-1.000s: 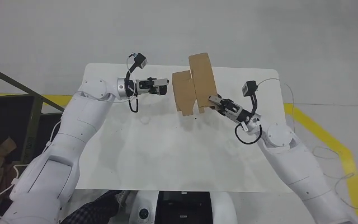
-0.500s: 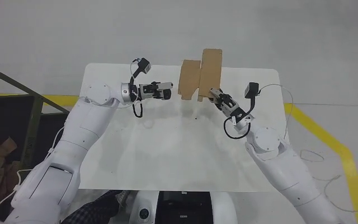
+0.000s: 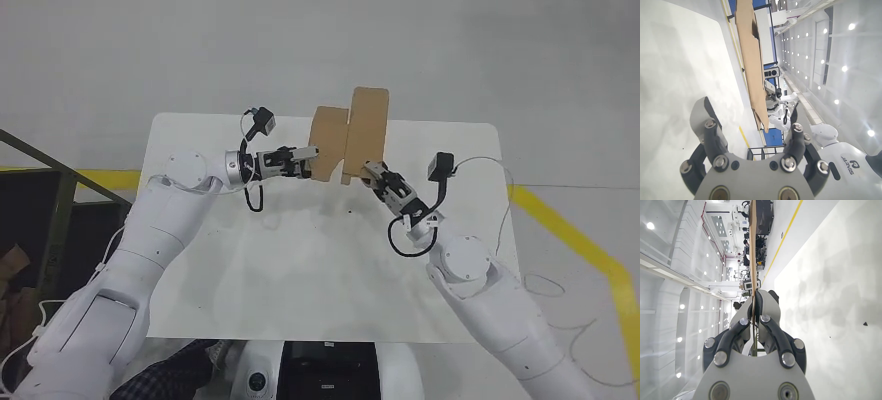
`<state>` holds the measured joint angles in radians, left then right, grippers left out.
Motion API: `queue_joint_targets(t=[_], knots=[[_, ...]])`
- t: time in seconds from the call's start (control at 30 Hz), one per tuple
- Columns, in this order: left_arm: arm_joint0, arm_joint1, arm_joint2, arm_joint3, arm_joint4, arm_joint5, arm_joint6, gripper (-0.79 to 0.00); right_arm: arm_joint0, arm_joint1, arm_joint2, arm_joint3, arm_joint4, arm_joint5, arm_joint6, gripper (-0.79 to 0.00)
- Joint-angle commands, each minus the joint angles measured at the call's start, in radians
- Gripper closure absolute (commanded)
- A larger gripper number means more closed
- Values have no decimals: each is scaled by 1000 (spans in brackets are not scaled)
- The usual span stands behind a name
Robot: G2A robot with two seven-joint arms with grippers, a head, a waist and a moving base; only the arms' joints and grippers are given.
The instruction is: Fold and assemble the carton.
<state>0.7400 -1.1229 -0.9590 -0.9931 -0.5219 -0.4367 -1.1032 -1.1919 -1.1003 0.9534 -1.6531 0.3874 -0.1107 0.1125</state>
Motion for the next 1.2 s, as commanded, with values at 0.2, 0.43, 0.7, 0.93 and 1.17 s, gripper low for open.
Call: queue_joint_targets(t=[0.2, 0.43, 0.7, 0.93, 1.17], knots=[[-5, -8, -5, 16, -12, -2, -2, 0, -23, -14, -5, -25, -25, 14, -16, 0], [-5, -11, -14, 27, -21, 2, -17, 0, -32, -24, 4, -33, -19, 25, 18, -785], [-23, -4, -48, 75, -30, 5, -85, 0, -19, -22, 56, 23, 45, 16, 184, -785], [-35, 3, -76, 115, -98, 43, -231, 0, 19, -24, 105, 127, 95, -83, 329, -785], [-43, 2, -80, 133, -168, 101, -381, 0, 92, -41, 92, 264, 224, -180, 537, -785]])
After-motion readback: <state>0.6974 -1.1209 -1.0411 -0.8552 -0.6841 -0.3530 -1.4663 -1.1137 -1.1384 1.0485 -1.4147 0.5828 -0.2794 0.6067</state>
